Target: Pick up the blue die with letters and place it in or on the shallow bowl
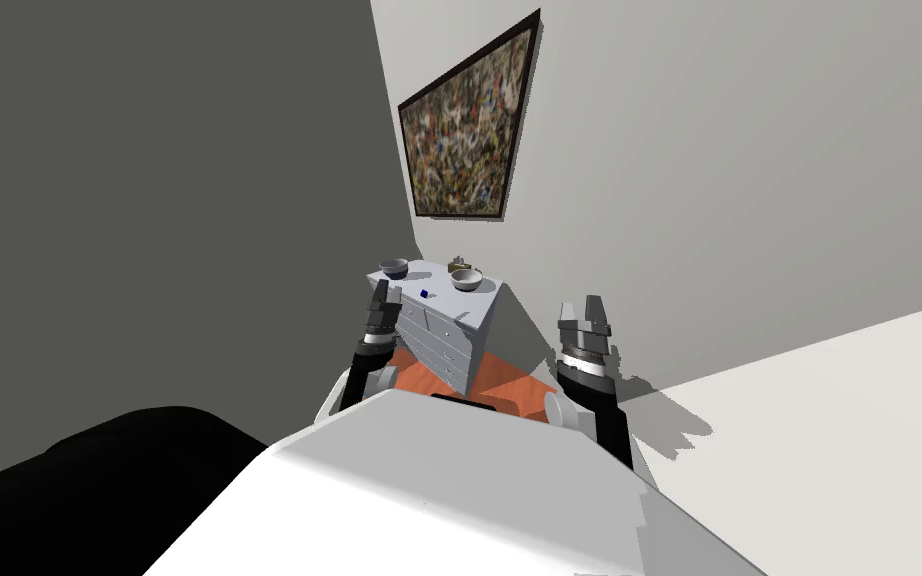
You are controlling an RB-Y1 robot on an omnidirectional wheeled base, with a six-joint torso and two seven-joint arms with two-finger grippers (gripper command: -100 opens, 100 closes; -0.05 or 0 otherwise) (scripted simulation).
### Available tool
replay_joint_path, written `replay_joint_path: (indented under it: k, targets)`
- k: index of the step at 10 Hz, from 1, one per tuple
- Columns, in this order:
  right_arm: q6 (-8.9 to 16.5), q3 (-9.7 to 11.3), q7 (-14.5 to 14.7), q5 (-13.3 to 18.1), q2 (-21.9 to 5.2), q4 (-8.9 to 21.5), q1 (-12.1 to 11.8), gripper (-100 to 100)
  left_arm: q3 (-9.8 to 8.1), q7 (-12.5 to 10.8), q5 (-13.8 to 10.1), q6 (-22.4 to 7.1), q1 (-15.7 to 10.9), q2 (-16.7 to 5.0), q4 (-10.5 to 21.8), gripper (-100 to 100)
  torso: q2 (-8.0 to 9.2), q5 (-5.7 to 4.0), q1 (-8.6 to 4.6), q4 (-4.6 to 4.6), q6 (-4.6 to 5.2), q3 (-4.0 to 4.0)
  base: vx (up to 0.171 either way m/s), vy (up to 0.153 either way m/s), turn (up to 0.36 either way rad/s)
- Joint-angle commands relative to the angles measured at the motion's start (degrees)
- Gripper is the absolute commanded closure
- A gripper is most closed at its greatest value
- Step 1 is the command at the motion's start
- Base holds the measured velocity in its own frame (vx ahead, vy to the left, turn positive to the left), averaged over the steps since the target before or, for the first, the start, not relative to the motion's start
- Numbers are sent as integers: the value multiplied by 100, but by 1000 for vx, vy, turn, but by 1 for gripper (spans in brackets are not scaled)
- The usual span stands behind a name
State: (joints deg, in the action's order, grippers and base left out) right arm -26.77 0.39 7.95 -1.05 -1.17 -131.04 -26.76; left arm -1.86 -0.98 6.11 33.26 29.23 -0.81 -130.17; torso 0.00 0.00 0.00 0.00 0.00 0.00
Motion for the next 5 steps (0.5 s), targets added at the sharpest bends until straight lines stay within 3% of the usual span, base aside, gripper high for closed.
replay_joint_path:
  k: [1, 5]
  targets:
    - [0, 0, 0, 0, 0, 0, 0, 0, -40, -20, -82, -127, 116, -242, -9, -100, 0, 0, 0, 0, 0, 0, -11, -61, 57]
    - [0, 1, 0, 0, 2, 0, 1, 0, -235, -93, -365, -588, 523, -624, -36, -100, 15, -14, -61, 3, 0, 9, -39, -153, 49]
